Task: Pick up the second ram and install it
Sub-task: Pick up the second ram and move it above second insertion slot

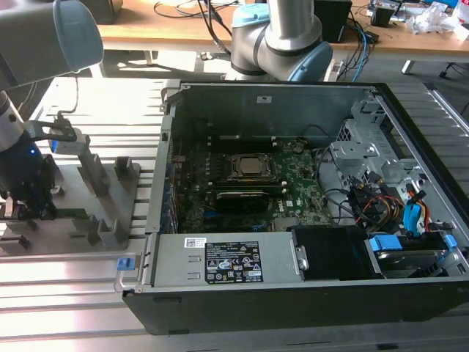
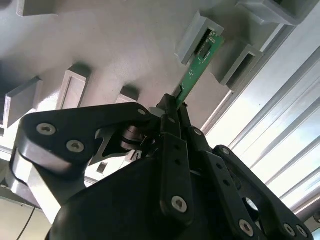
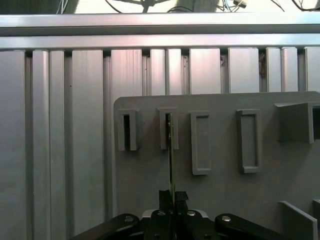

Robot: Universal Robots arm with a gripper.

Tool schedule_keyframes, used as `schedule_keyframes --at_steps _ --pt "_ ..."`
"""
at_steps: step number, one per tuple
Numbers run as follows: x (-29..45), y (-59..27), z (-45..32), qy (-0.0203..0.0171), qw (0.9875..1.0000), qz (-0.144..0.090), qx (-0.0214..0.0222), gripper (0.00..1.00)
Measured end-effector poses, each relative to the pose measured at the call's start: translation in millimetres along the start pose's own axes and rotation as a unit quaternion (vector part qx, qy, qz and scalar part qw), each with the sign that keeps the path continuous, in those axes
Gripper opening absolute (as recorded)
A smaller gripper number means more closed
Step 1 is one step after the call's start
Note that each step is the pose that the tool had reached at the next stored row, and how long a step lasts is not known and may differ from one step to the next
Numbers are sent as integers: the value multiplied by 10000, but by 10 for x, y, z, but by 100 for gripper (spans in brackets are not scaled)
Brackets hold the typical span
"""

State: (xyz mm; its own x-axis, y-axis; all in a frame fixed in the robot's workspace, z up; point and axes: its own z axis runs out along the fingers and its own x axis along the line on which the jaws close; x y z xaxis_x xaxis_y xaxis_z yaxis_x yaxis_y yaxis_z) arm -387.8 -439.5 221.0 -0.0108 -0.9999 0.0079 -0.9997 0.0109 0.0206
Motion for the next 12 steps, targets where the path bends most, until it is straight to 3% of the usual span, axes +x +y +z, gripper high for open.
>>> schedule_keyframes --at_steps 8,12 --pt "1 3 -154 0 10000 -1 -1 14" --pt "1 5 -268 0 10000 0 0 14"
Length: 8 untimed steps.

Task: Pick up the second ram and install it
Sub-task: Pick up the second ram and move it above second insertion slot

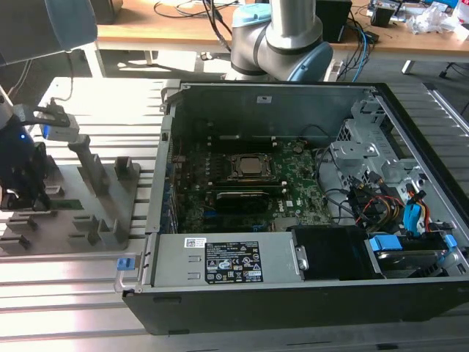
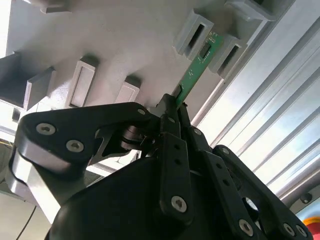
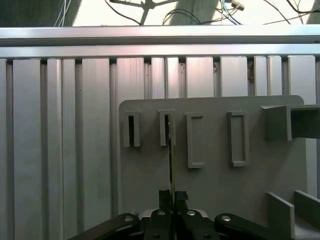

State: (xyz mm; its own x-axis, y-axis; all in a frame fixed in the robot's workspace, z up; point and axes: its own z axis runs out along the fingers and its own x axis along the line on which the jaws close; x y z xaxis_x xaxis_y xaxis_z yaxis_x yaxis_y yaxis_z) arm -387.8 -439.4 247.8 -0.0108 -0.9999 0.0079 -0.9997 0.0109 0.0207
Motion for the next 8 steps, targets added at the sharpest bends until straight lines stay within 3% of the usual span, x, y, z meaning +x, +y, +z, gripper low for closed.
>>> schedule_keyframes --at_steps 8 --pt "2 5 -224 0 10000 0 0 14"
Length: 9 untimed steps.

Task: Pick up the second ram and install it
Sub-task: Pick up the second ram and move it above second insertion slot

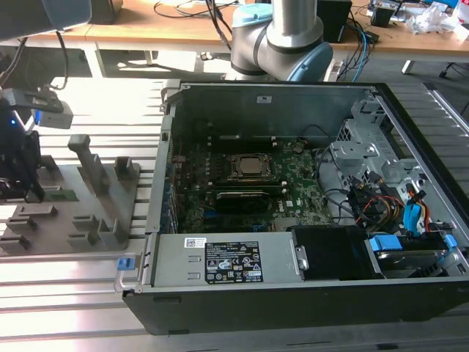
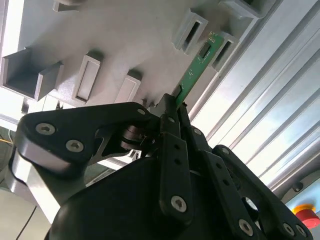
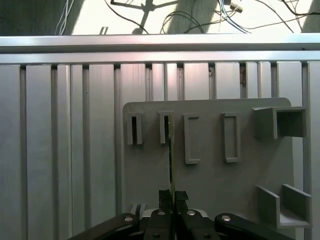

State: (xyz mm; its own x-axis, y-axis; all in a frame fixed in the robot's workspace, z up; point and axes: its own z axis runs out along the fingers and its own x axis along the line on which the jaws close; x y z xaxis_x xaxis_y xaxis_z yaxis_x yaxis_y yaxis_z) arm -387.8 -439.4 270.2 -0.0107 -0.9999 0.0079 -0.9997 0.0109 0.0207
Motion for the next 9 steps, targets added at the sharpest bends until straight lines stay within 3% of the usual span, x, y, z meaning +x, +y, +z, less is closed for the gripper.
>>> schedule_keyframes --at_steps 9 --pt "2 4 -212 0 10000 0 0 14"
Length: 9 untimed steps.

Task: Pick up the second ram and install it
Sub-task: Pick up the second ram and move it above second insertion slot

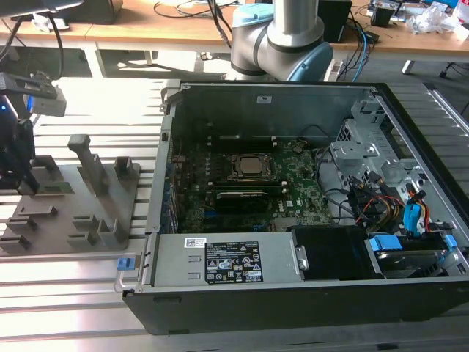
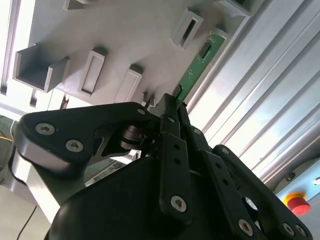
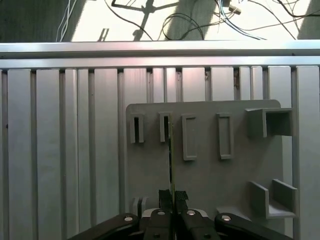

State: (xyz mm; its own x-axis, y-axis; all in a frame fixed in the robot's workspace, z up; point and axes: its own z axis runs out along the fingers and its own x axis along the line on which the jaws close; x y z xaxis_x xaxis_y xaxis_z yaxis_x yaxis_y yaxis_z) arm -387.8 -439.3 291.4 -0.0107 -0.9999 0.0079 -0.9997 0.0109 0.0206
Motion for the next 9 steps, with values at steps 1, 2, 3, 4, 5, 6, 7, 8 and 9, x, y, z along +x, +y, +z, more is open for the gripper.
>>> schedule_keyframes --at_steps 1,2,3,4,5,6,7,8,9 --pt "0 0 -20 0 10000 0 0 14" --pt "0 1 -49 0 10000 0 0 14" --pt "1 1 -68 0 10000 0 0 14" --pt "1 2 -87 0 10000 0 0 14" --pt "1 2 -118 0 10000 0 0 14" --pt "1 3 -134 0 10000 0 0 14" --pt "1 3 -154 0 10000 0 0 14" --pt "1 4 -189 0 10000 0 0 14" --pt "2 5 -225 0 10000 0 0 14"
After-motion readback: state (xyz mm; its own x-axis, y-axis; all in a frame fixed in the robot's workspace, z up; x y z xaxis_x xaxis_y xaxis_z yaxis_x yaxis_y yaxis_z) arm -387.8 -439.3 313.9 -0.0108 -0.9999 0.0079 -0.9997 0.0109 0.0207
